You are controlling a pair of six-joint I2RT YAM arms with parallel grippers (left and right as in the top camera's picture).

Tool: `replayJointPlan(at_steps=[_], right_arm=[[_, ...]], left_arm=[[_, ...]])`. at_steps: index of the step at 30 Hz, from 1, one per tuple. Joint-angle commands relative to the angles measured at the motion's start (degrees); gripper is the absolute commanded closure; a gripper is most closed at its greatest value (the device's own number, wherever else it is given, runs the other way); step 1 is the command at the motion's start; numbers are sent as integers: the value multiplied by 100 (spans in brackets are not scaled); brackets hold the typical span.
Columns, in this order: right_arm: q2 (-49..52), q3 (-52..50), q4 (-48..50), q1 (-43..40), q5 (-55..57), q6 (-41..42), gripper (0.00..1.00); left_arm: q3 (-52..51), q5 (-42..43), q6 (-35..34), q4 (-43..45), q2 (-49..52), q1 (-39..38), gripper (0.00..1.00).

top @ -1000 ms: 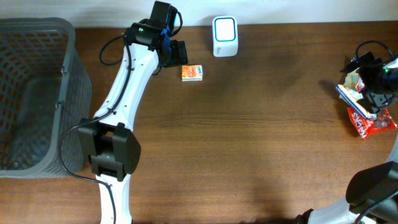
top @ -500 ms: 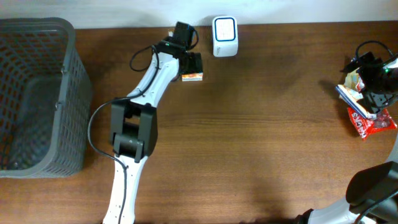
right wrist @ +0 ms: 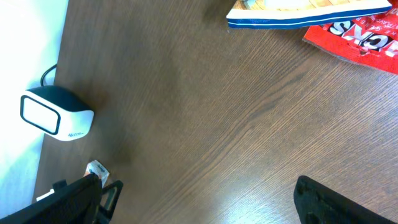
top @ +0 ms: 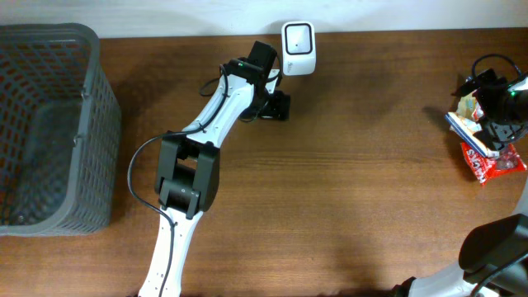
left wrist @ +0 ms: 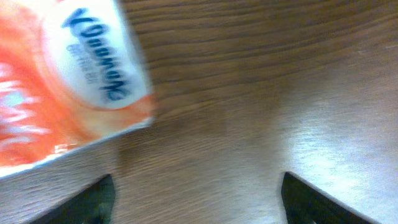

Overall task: Scan the item barcode
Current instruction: 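Reach the left gripper down to the orange tissue box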

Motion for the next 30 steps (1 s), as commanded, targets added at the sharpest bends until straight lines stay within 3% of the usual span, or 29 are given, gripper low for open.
replayJointPlan(at_steps=[1,4,7,8,11,20,27,30], right_arm=[[13,11,-17,26,-50,-57,2],[13,11,-17,26,-50,-55,2],[13,11,-17,26,-50,-55,2],[13,11,-17,26,-50,-57,2],[13,11,-15,26,-50,-55,2],[13,11,-17,26,-50,-55,2],[13,11,-17,26,-50,-55,2],[13,13,-17,26,-50,-55,2]], left_arm=[[151,-1207,254,-273,-282,70,29],[317,-2057,238,-236,-769,103,63],[315,-2133,120,485,-879,118,85],[304,-2133,-76,640,-826,116,87],[216,-2133,-417,933,-560,111,91],[216,-2533,-417,890,243,129,100],[219,-623,-417,33,374,-20,100],[219,688,-415,-306,374,-168,100]])
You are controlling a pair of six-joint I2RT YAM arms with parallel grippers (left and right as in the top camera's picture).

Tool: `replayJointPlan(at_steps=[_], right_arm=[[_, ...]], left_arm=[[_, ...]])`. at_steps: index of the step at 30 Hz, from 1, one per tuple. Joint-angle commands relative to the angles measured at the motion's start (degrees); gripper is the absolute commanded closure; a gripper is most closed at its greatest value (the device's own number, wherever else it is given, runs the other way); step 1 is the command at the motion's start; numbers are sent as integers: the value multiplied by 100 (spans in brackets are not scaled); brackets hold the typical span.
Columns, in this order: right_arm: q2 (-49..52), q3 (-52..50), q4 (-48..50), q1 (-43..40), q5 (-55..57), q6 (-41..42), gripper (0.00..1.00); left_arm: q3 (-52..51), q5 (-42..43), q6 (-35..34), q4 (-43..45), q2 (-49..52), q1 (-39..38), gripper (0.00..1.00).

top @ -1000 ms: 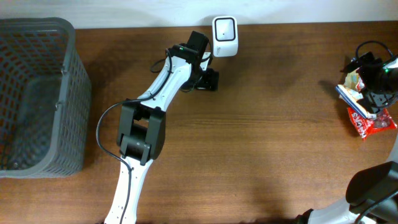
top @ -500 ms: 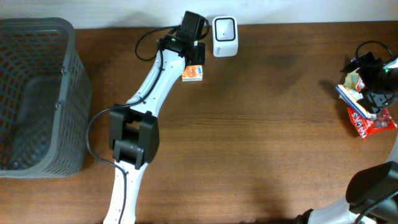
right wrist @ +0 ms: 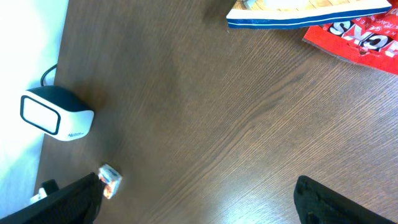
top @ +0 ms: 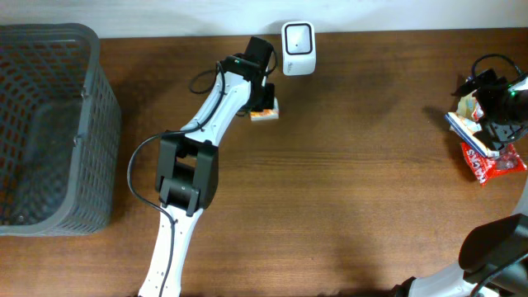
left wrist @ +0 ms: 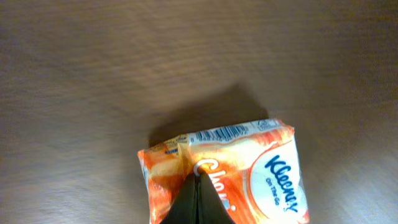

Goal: Scan the item barcode

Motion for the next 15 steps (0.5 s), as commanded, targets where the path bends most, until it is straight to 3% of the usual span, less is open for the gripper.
replayJointPlan(at_steps=[1,3,6,10,11,13,15], right_arm=[[11,11,-20,26,-50,-55,2],[11,11,-20,26,-50,-55,2],[11,11,-20,26,-50,-55,2],[11,11,-20,26,-50,-55,2],[11,11,-20,26,-50,-57,2],[11,11,-20,26,-50,-55,2],[11,11,-20,26,-50,-55,2]], left_arm=[[-125,2135,-55,-297,160,-339,100],[-17,2629,-57,-299,160,-485,100],[704,2544,-55,-575,157,-577,100],[2389,922,-22,-1818,157,-562,100],[2929,748,374,-2413,157,-566,96],[3213,748,658,-3130,157,-579,69],[3158,748,658,-3626,210,-619,69]])
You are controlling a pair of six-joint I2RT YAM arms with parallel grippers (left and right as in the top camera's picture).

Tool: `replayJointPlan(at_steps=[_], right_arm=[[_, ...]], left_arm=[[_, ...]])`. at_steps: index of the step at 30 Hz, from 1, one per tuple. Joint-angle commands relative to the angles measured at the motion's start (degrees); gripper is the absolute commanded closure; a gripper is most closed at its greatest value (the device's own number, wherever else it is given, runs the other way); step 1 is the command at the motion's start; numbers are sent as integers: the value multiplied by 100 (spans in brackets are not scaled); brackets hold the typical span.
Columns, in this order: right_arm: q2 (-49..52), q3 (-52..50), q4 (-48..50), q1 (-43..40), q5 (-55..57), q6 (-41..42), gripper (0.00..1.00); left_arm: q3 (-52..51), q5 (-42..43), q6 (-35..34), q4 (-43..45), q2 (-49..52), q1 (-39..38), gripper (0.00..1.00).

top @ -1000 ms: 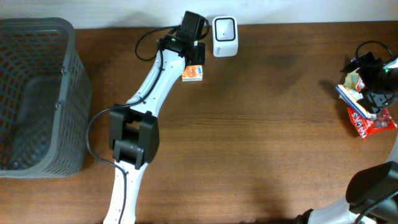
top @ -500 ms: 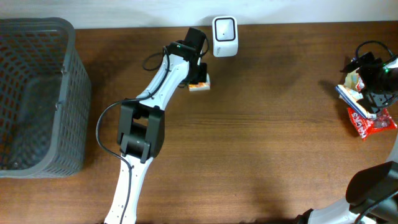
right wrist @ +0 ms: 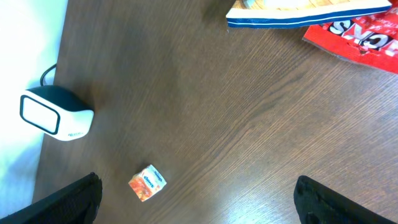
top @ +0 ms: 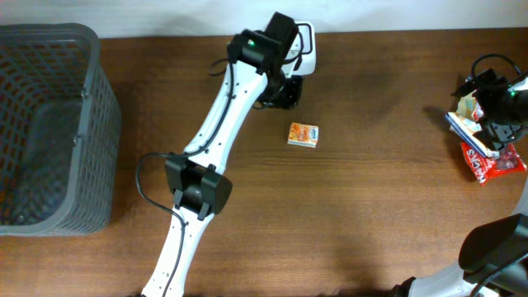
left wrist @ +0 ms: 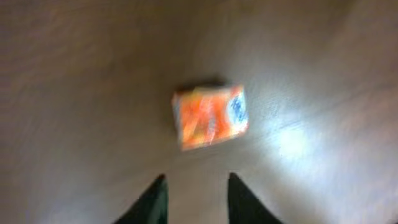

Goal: Scan the item barcode

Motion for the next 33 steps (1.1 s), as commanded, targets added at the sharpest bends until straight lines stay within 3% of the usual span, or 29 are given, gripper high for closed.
replayJointPlan(at_steps=[1,2,6,17,22,25,33], right_arm=[[9,11,-11,26,-50,-50,2],[9,11,-11,26,-50,-52,2],[9,11,-11,26,-50,-50,2],[9,11,-11,26,-50,-52,2],[9,11,-11,26,-50,-52,2],[9,11,-11,26,-50,-52,2],[9,11,-11,24,-50,-52,2]], left_arm=[[-20,-256,280,-555,105,-96,80],[-59,-254,254,-586,188,-138,90],[-85,-238,-127,-466,761,-492,100],[-83,-256,-216,142,1373,-793,100],[737,-260,-188,-356,1276,-693,100],[1541,-748,-190,-634,1272,-671,100],[1244,-852,-197,-450,1788,-776,100]])
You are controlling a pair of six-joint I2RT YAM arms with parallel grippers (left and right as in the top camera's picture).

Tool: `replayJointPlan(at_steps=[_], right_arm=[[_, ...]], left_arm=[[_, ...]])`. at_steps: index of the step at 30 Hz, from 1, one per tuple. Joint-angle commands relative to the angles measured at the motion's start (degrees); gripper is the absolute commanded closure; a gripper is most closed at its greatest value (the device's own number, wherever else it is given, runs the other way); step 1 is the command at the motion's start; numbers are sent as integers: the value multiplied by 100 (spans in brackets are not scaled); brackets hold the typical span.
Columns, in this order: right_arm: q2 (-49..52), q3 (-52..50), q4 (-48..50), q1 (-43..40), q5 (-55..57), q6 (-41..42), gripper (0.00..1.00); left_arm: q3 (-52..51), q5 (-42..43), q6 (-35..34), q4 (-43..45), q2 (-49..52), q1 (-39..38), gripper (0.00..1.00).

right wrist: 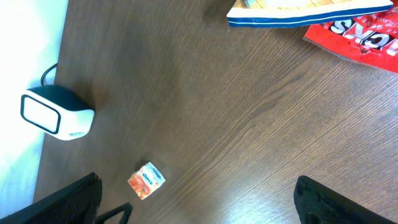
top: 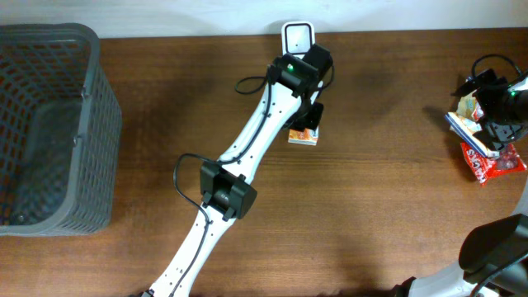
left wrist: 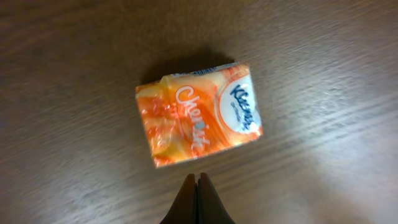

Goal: Scan the item barcode

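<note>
An orange Kleenex tissue pack [left wrist: 199,124] lies flat on the wooden table, also seen as the pack [top: 304,138] in the overhead view and the pack [right wrist: 147,180] in the right wrist view. My left gripper [left wrist: 198,177] hovers over the pack's near edge, shut with nothing between its fingers; overhead, the left gripper [top: 310,118] covers part of it. The white barcode scanner [top: 297,36] stands at the table's back edge, just behind. My right gripper [right wrist: 198,186] is open and empty, far off at the right.
A grey mesh basket [top: 49,124] fills the left end of the table. Under the right arm lie a red snack packet [right wrist: 360,34] and a blue-striped pack [right wrist: 305,15]. The scanner [right wrist: 56,115] has its cable at the wall side.
My left gripper has gone from beside the scanner, jaws slightly apart, to just over the tissue pack, jaws shut. The pack lies where it did. The right arm has not moved.
First my left gripper was open beside the scanner with the pack close under it. Then it was shut, its tips at the pack left of the scanner. Later the pack lay further right and nearer on the table, apart from the gripper. Now the shut gripper is over it.
</note>
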Motion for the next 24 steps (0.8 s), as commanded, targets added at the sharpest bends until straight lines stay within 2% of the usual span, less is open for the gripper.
replayJointPlan(at_steps=[1,8,15,24], right_arm=[[9,11,-9,26,-31,-57,2],[9,11,-9,26,-31,-55,2],[9,11,-9,26,-31,-55,2],[9,11,-9,26,-31,-55,1]], left_arm=[[-105,-79,-37,42,474,-61,100],[-107,-39,-37,105,778,-94,100],[-107,-44,-190,-219,778,-186,100],[-59,-63,-249,-219,761,-195,100]])
